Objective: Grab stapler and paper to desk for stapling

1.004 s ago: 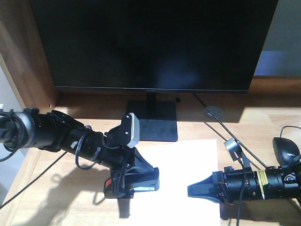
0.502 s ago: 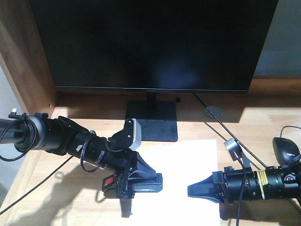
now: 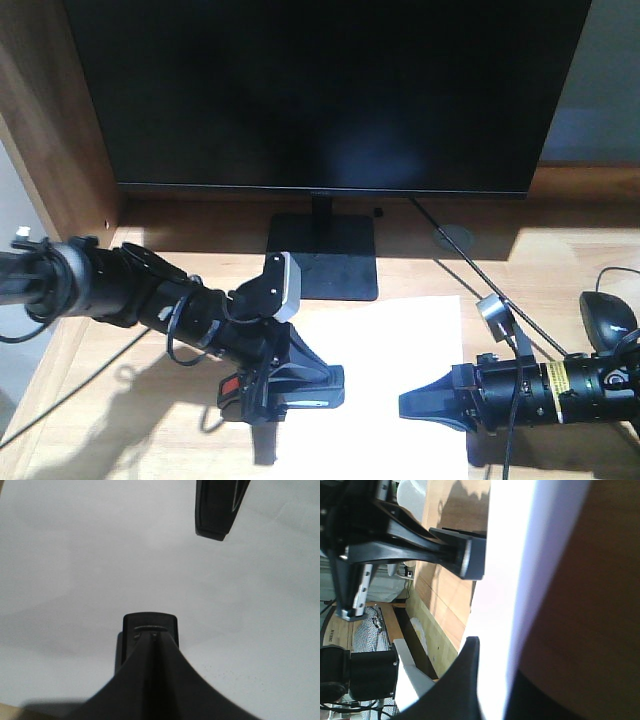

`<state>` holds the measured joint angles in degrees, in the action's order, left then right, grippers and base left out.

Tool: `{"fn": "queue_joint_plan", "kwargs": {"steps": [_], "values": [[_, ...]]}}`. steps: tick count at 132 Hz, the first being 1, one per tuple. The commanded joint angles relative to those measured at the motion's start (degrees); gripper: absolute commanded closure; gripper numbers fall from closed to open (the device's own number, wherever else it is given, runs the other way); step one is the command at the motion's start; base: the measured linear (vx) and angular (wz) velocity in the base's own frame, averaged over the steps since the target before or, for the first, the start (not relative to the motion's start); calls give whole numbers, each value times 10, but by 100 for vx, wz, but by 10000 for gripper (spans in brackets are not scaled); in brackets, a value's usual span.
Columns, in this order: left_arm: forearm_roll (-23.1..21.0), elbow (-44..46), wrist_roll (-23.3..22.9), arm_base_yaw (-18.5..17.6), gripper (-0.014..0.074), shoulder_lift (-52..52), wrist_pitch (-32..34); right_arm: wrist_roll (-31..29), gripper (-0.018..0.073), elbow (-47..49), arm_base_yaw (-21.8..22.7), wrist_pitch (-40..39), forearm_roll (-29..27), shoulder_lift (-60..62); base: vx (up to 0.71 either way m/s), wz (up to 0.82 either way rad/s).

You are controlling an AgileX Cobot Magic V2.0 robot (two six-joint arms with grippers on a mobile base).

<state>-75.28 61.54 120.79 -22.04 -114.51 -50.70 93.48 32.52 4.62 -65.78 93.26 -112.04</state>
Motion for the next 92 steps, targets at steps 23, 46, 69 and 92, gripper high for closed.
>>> {"fn": "queue_joint_plan", "kwargs": {"steps": [23,46,69,92], "values": [[7,4,-14,-1,603,129,12,-7,549,6,0,-71,-9,19,0,0],[7,4,-28,-1,603,165,19,-7,526,6,0,-83,-13,19,0,0],[7,4,-28,-1,603,169,19,-7,415,6,0,-83,-29,19,0,0],[7,4,-28,-1,603,169,17,-10,162,6,0,-87,-28,19,0,0]]}}
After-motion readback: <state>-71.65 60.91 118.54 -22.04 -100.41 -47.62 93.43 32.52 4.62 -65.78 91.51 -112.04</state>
